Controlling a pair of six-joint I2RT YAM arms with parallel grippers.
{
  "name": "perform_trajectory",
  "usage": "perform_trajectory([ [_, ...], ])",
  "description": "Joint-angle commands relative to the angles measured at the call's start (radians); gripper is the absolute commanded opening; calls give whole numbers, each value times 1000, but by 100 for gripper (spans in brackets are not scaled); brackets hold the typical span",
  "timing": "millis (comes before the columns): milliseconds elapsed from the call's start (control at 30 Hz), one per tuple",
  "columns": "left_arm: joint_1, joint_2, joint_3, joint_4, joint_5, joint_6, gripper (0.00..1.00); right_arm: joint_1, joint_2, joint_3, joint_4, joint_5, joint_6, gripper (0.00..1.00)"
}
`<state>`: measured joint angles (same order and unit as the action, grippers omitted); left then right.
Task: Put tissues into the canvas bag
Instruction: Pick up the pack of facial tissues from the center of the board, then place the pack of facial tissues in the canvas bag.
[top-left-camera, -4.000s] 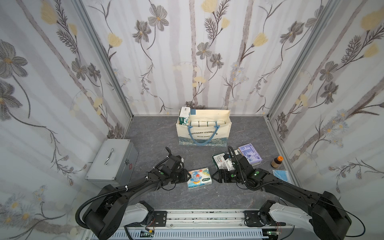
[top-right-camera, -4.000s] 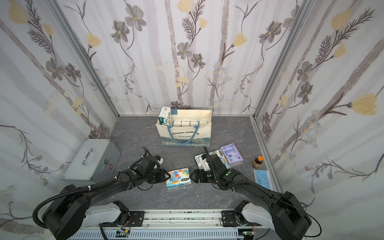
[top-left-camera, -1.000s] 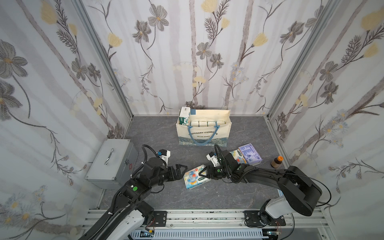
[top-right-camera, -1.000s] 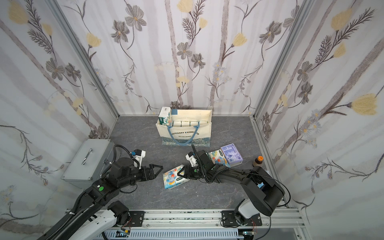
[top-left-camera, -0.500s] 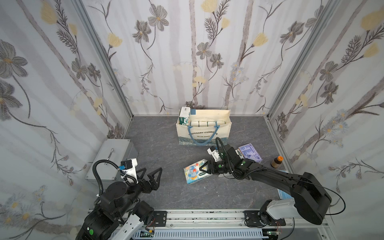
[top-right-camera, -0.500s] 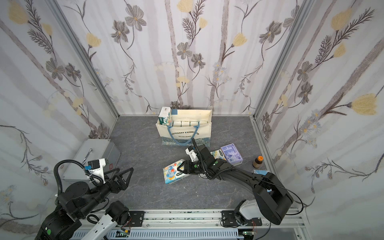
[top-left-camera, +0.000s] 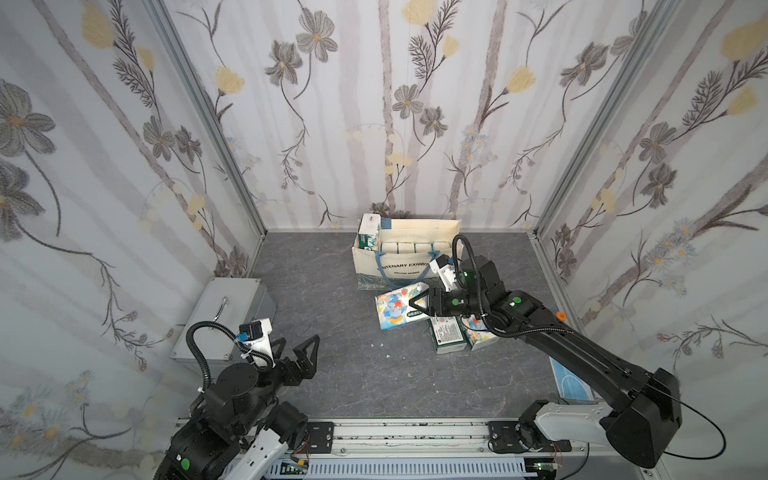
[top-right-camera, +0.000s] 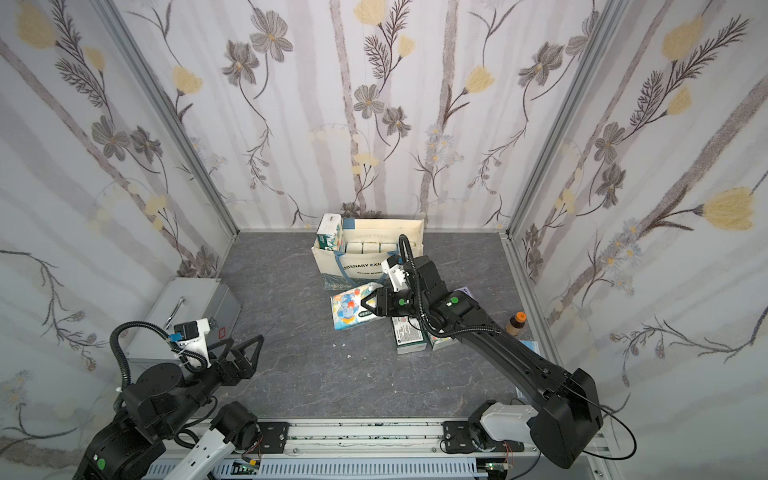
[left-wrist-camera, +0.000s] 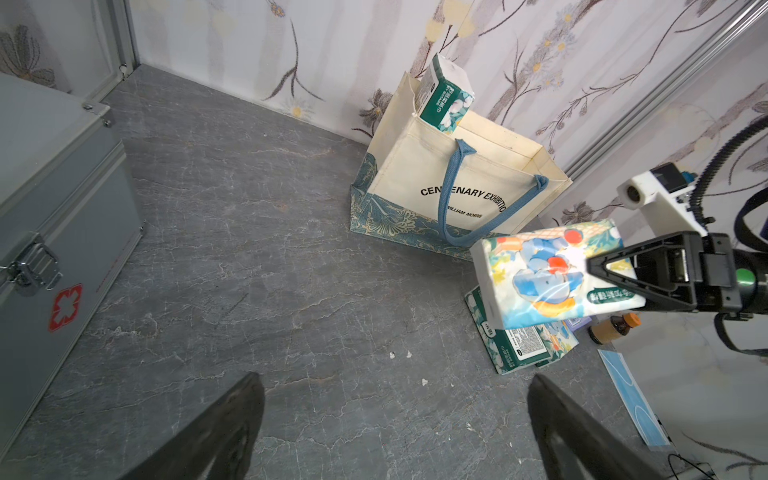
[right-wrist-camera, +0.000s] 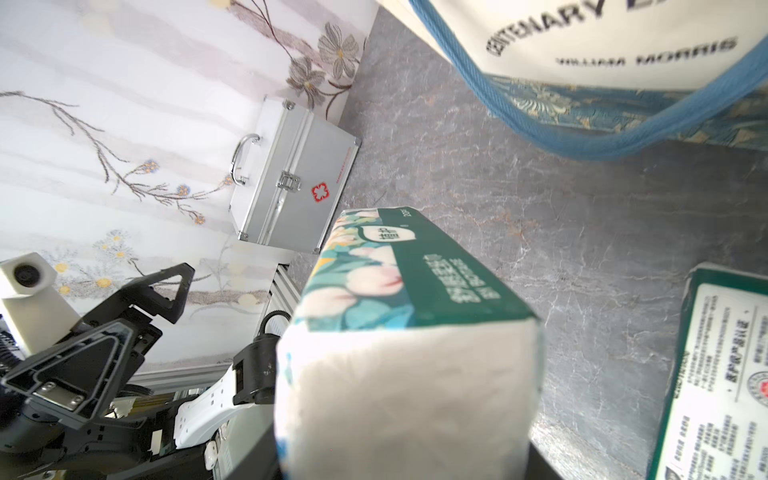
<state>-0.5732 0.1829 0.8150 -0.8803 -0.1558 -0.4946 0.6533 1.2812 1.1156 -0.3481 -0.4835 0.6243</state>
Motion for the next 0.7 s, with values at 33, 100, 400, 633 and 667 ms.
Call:
perform_trajectory([
  [33,19,15,0,4,14,12,100,-26,12,100,-97,6,-69,53],
  [100,35,18,-1,4,24,20,100,-37,27,147,-123,6,-82,53],
  [400,135,36,-7,27,113,48,100,-74,151,352,-182,-6,-125,53],
  [633,163,38,-8,29,134,52,100,-84,253,500,-214,-15,-139,53],
  [667,165,35,-9,29,134,53,100,-85,265,518,-217,-15,-138,53],
])
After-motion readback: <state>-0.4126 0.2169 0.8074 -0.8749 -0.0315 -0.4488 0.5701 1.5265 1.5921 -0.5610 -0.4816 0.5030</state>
